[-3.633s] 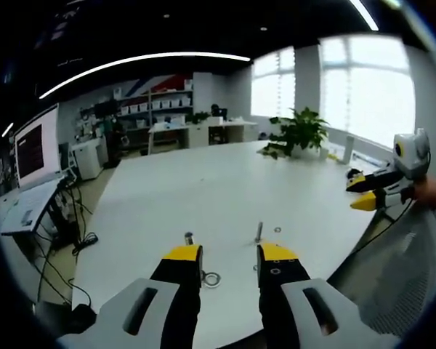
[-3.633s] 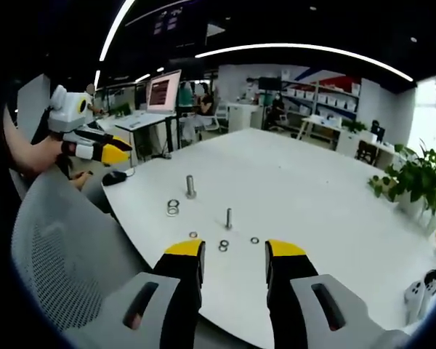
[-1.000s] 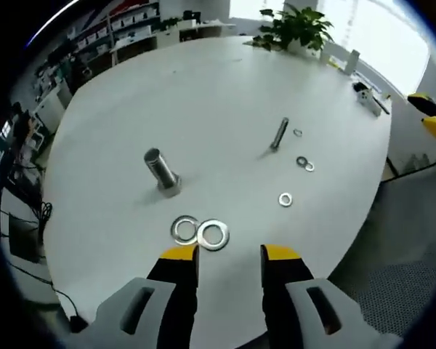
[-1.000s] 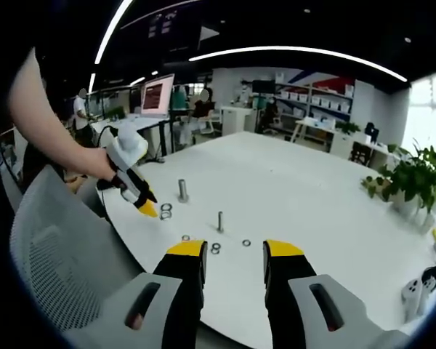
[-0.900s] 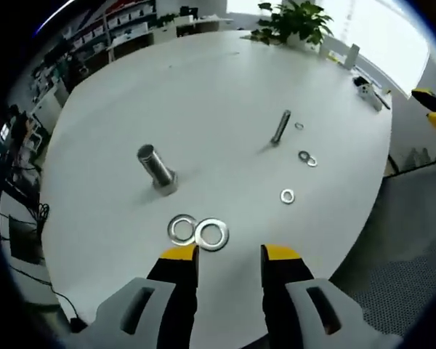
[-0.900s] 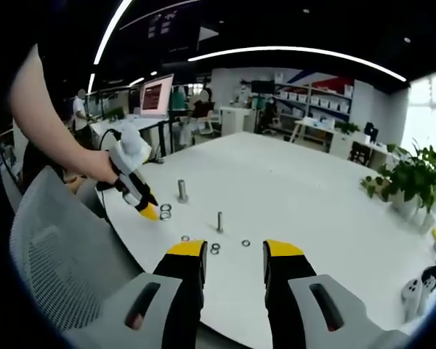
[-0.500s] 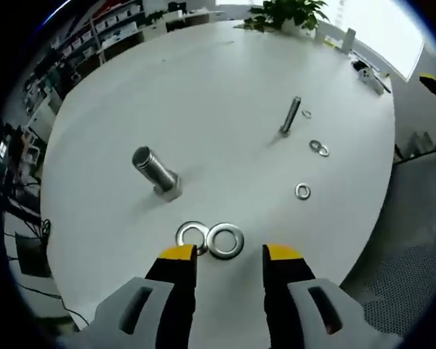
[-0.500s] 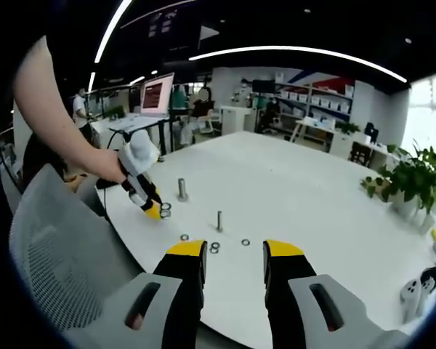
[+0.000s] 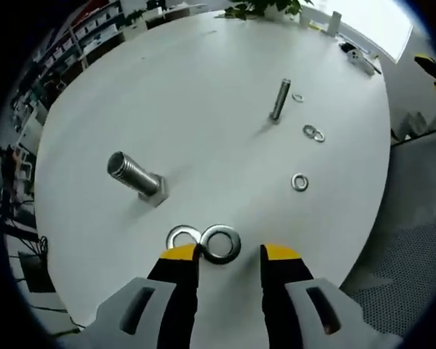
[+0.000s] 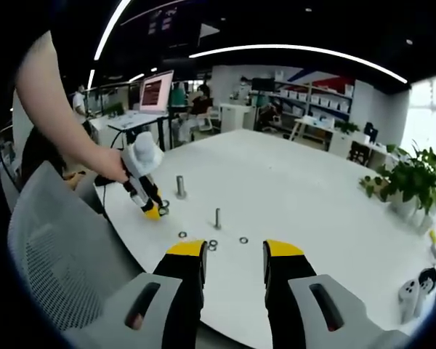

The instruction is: Place the washer onto the threaded stud by aligning its center hole with the stud, sliding it down to the base, and recovering from edge contact or off-axis alignment until the washer reaches the visible bottom stop.

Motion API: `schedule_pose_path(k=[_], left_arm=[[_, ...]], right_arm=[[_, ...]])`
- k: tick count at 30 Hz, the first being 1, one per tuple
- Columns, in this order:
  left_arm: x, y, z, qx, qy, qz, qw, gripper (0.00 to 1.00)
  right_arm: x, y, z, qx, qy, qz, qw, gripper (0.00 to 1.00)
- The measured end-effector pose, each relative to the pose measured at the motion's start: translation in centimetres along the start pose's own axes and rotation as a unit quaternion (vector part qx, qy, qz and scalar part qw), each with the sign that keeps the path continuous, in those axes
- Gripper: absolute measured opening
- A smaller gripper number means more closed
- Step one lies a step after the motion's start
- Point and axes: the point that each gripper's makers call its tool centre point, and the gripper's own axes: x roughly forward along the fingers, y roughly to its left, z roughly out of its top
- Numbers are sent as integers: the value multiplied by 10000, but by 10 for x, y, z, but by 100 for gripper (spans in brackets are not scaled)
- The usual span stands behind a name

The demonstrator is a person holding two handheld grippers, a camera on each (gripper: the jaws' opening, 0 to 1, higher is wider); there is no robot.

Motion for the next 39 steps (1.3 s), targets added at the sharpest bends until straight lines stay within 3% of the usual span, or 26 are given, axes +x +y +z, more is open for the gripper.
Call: schedule_pose_path(k=[7, 17, 27, 32, 35, 39], left_arm=[[5, -6, -4, 175, 90, -65, 9998, 32], [6, -4, 1, 512, 321, -174, 9980, 32], [8, -4, 3, 909, 1005, -235, 9905, 32], [8, -4, 2, 902, 1100, -230, 9896, 32], [7, -1, 1, 1121, 1182, -198, 9864, 21], [9, -4, 1, 1244, 1175, -228, 9850, 21]], right_arm=[[0, -1, -1, -12, 12, -11, 10000, 33], [0, 0, -2, -33, 44, 10, 10000, 33], [0, 0, -2, -31, 24, 0, 10000, 33], [0, -1, -2, -36, 25, -2, 10000, 33], [0, 0, -2, -31, 24, 6, 10000, 33], [0, 0, -2, -50, 34, 5, 10000, 33]])
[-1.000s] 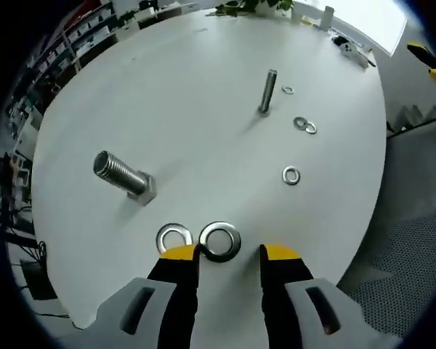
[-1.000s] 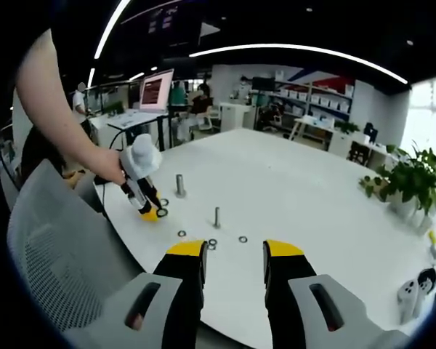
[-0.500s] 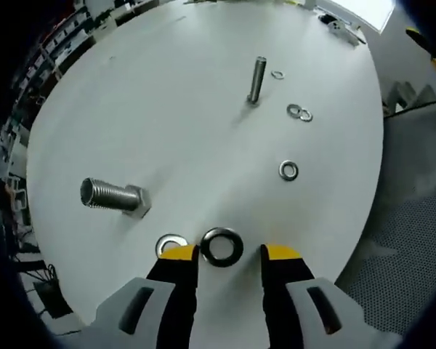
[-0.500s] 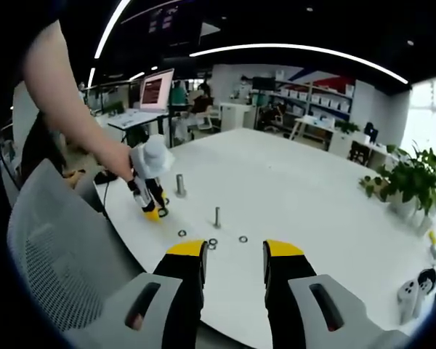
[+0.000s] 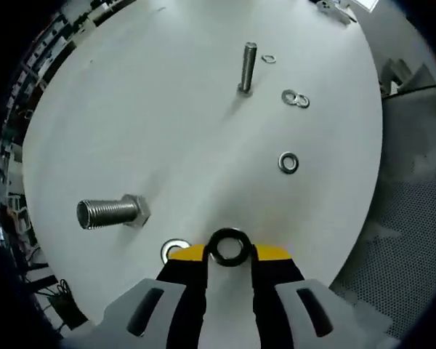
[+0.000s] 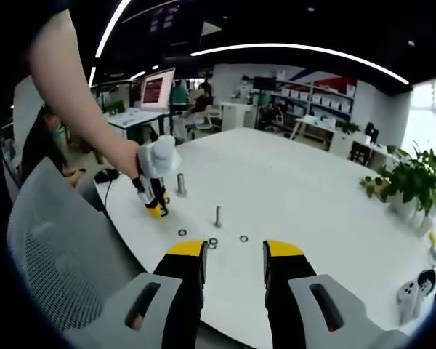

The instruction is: Place the washer onto the threaded stud by aligning its center hole with the stud, sliding it down to the base, and recovering from edge contact or off-axis alignment until the washer reaches the visible bottom stop.

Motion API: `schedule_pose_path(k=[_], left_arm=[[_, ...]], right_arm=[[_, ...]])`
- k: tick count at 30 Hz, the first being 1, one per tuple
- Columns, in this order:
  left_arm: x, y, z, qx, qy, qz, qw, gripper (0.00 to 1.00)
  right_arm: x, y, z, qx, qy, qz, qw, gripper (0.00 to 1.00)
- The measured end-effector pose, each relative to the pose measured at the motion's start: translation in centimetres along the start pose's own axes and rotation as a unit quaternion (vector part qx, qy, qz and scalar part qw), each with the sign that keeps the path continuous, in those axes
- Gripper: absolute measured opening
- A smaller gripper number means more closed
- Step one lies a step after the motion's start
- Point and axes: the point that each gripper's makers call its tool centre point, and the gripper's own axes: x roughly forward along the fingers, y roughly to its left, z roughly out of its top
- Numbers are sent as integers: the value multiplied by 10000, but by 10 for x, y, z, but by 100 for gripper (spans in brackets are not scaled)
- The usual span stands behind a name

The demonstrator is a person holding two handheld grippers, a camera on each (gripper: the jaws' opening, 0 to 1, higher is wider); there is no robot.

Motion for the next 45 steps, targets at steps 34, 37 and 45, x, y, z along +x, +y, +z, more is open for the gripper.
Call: schedule_pose_path(k=[34, 37, 45], left_arm=[[-1, -1, 0, 47, -125, -88, 9999, 19], [-1, -3, 0, 176, -152, -87, 9997, 19], [-9, 2, 9, 180, -362, -20, 9992, 19]], right_arm=[[-1, 0, -1, -6, -18, 4, 10000, 32], [-1, 0, -1, -21, -4, 3, 10000, 32], [0, 0, -1, -29, 1, 2, 10000, 32]])
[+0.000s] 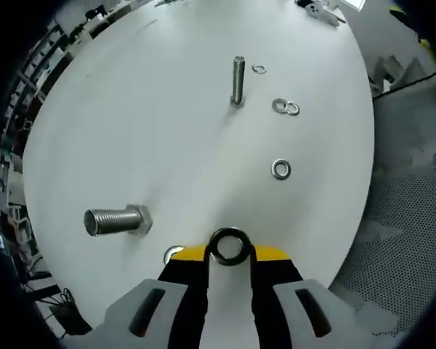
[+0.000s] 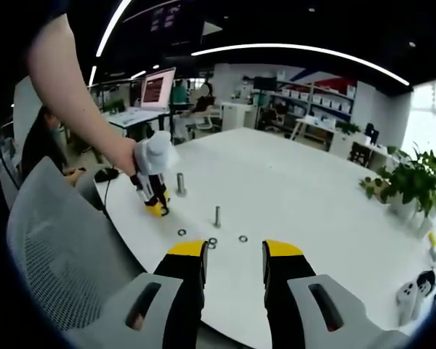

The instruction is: Place the washer onto the threaded stud by aligning its center hole with the stud, sliding it down to the base, and recovering from edge contact or off-axis alignment until the washer reaches the visible bottom stop.

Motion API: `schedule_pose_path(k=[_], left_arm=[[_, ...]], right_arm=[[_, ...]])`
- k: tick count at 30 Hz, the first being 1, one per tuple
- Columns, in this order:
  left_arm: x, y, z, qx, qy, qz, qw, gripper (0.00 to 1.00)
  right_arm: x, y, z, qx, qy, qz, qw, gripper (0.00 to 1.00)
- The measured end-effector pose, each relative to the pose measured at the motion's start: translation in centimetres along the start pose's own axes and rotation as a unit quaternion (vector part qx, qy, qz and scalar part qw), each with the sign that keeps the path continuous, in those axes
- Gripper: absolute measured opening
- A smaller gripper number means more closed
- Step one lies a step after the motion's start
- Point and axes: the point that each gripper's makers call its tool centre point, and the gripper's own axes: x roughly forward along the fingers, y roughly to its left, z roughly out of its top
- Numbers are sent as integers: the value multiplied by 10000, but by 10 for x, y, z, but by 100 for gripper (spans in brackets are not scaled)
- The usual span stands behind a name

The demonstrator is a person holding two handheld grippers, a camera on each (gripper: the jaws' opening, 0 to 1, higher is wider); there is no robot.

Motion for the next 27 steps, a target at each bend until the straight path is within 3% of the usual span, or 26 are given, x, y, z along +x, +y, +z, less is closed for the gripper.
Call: schedule_pose_path(k=[12, 17, 27], left_arm=[[-19, 11, 12, 280, -286, 191, 9990, 19], [-36, 28, 17, 183, -494, 351, 9980, 19], [-69, 58, 30, 400, -714, 779, 9936, 19]], right_arm=[[0, -1, 0, -13, 10, -21, 10000, 32], [0, -1, 0, -5, 4, -20, 10000, 32], [0, 0, 0, -17, 15, 0, 10000, 32]])
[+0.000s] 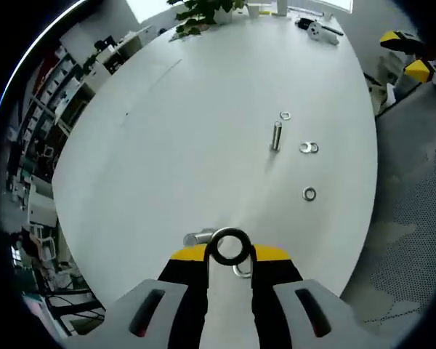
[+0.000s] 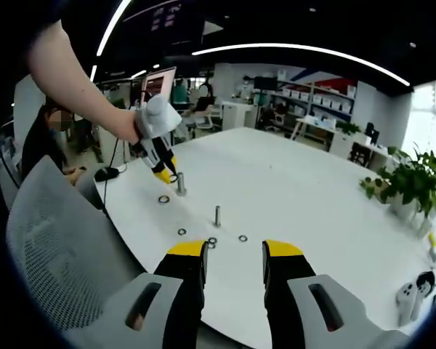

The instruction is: Place the washer onto the threaded stud by aligning its center hole with the stud, sliding it down to the base, and recovering from edge contact or off-axis alignment until the washer reaches the visible bottom stop.

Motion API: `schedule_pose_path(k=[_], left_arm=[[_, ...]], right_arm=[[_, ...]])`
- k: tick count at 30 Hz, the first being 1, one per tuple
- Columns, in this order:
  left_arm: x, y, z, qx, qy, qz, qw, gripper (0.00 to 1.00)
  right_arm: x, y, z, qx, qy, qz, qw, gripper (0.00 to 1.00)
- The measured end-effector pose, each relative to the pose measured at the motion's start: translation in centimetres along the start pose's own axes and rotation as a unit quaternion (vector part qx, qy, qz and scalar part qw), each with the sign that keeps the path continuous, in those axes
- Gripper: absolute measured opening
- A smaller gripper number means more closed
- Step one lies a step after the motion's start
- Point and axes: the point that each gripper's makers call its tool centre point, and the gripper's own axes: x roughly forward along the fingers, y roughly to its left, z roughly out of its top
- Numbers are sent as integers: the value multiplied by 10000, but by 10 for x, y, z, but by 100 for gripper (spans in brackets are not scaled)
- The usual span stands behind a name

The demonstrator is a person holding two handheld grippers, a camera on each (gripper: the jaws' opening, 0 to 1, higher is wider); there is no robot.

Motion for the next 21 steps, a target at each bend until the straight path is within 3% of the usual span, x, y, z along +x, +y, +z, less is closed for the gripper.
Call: schedule_pose_path(k=[4, 8, 21], left_arm=[[-3, 17, 5, -12, -38, 119, 9999, 19], [3, 27, 1, -56, 101, 135, 9998, 19], [20, 34, -5, 44, 445, 49, 9990, 19]], right_arm=[[0, 0, 0, -1, 6, -4, 10000, 32], [0, 0, 0, -15, 7, -3, 10000, 32], [0, -1, -2, -30, 23, -32, 10000, 32]])
